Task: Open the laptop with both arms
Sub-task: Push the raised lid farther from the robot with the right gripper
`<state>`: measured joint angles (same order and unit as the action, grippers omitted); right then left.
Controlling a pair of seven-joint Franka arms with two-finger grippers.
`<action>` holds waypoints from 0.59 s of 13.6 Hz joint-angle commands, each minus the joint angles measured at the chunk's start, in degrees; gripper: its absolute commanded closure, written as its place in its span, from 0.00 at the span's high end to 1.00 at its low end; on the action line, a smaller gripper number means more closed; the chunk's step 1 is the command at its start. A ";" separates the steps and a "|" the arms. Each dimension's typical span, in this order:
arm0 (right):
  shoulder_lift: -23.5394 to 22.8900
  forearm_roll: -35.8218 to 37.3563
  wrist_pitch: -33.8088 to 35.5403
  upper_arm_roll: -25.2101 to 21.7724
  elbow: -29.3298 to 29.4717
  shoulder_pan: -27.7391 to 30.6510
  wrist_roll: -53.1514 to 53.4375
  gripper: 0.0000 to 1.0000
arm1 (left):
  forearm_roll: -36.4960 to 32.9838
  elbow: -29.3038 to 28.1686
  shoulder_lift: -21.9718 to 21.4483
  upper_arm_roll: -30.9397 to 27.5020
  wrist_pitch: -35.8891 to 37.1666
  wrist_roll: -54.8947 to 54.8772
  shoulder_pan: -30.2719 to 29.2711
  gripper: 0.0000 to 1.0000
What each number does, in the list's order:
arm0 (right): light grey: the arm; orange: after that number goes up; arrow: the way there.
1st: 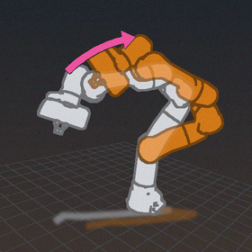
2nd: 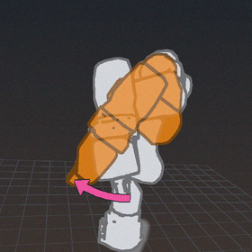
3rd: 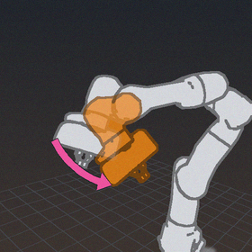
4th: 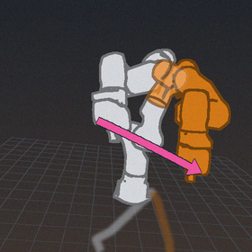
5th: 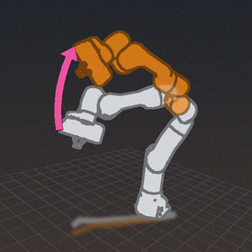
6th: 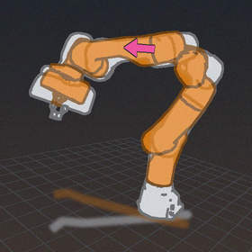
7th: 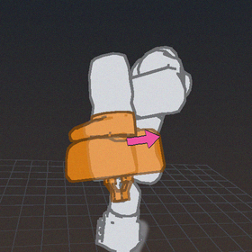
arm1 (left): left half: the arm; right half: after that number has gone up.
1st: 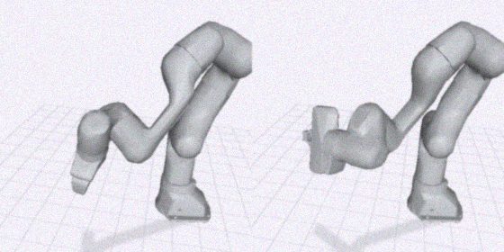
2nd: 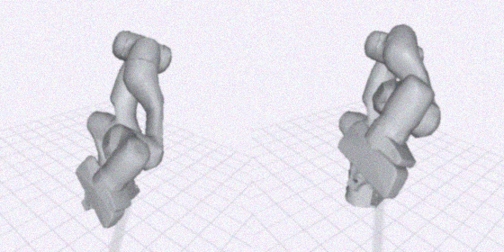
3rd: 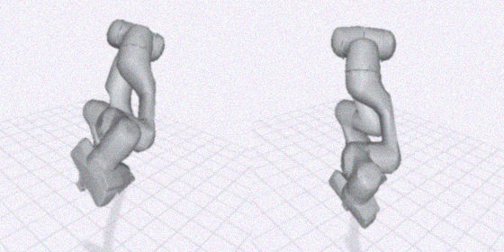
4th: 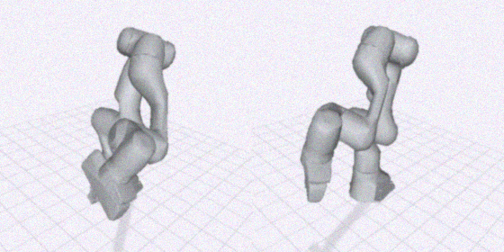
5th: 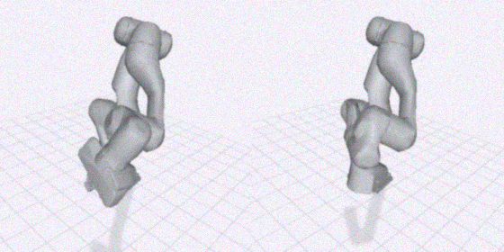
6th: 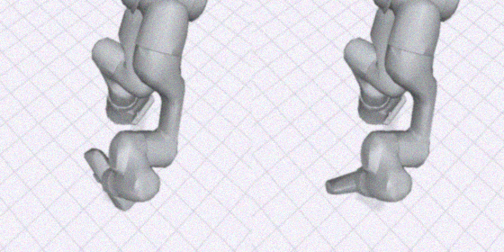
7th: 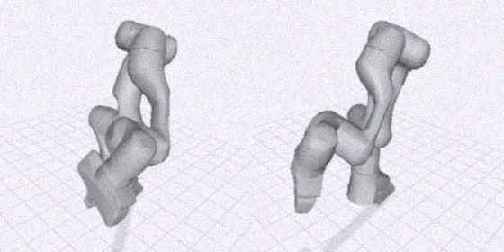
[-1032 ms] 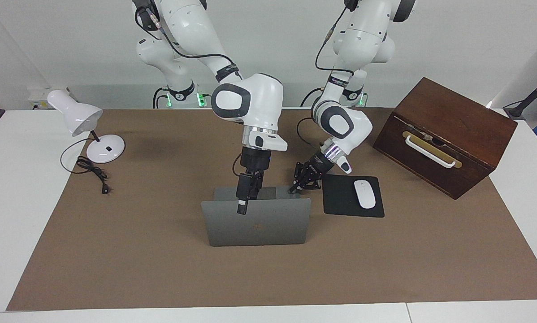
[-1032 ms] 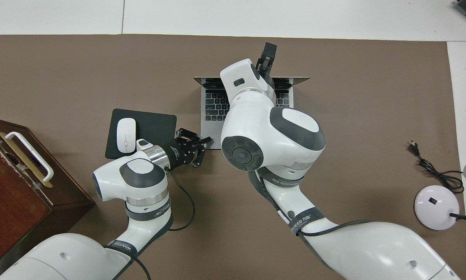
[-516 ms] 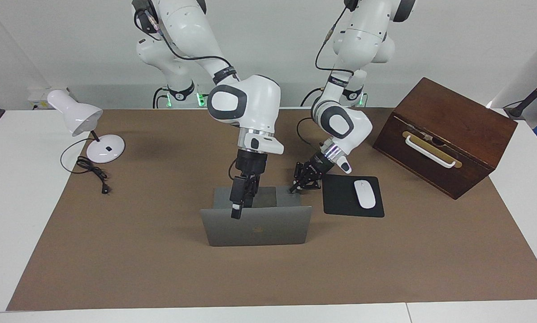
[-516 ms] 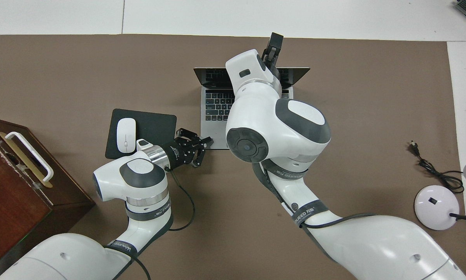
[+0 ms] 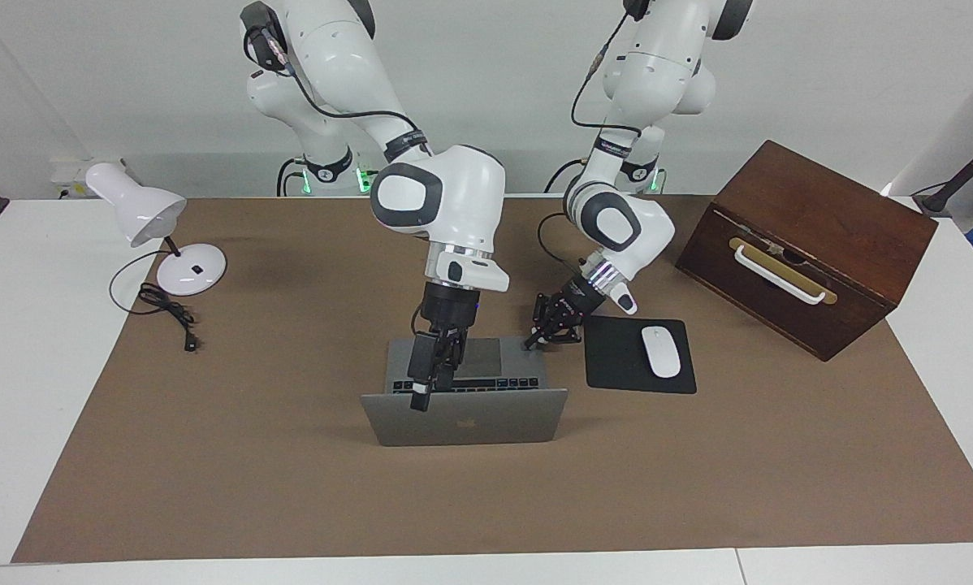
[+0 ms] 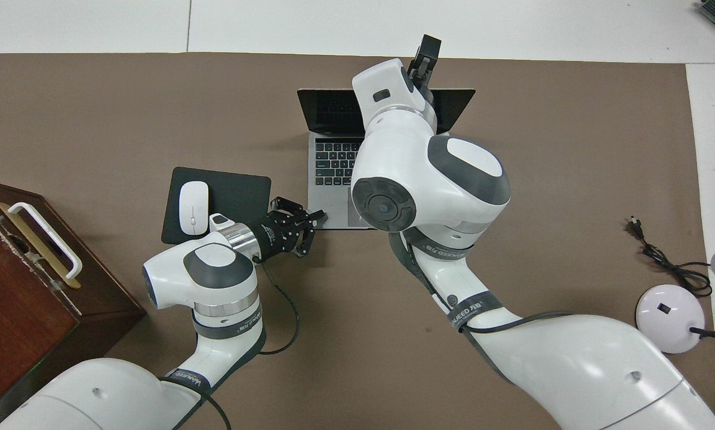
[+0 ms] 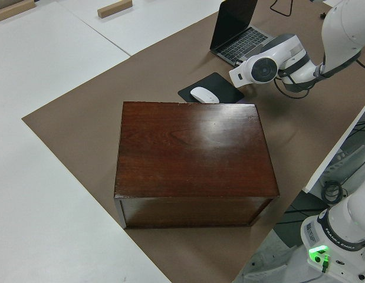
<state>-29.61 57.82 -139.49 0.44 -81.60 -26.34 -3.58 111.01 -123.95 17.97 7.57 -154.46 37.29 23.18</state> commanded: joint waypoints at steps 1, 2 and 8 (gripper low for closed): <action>-2.12 2.38 0.97 0.43 3.20 0.58 1.03 1.00 | 1.06 2.13 5.32 -0.01 -1.46 -1.52 2.13 0.00; -2.12 2.38 0.97 0.35 3.20 0.58 1.03 1.00 | 1.06 2.13 5.32 -0.01 -1.46 -1.52 2.13 0.00; 3.14 -6.39 9.48 0.96 0.75 0.41 1.03 1.00 | 0.97 2.05 5.32 -0.01 -1.54 -1.52 2.13 0.00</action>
<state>-29.12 54.09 -133.13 0.56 -79.69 -26.32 -2.90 111.01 -123.95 17.97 7.57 -154.46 37.28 23.18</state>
